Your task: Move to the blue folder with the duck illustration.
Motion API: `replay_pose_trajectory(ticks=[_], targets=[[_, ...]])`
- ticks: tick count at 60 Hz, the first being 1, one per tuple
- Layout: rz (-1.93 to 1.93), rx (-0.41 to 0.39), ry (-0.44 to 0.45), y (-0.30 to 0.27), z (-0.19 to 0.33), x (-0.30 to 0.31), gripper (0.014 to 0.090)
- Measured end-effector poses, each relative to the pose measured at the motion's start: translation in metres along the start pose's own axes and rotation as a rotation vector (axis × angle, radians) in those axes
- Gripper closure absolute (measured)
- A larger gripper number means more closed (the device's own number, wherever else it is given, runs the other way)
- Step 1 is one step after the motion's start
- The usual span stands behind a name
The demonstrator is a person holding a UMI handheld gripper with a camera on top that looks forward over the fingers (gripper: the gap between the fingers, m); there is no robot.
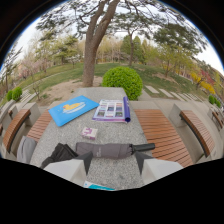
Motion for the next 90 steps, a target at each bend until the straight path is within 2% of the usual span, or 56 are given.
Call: replay_pose_trajectory(ticks=[16,34,41,51,67,90], targets=[[0.008,0.002,-0.021,-0.002,-0.01,-0.011,0.0202],[-0.015,-0.006,-0.107,-0.007,0.004,-0.094,0.0196],[-0.029,-0.009,-0.136,-0.015,0.027,-0.135,0.0196],[-0.041,-0.006,-0.142,-0.038,0.07,-0.188,0.0194],[-0.043,-0.007,-0.126,-0.082,0.169,-0.264,0.0193],[-0.039,-0.019,-0.058,-0.135,0.315,-0.307,0.02]])
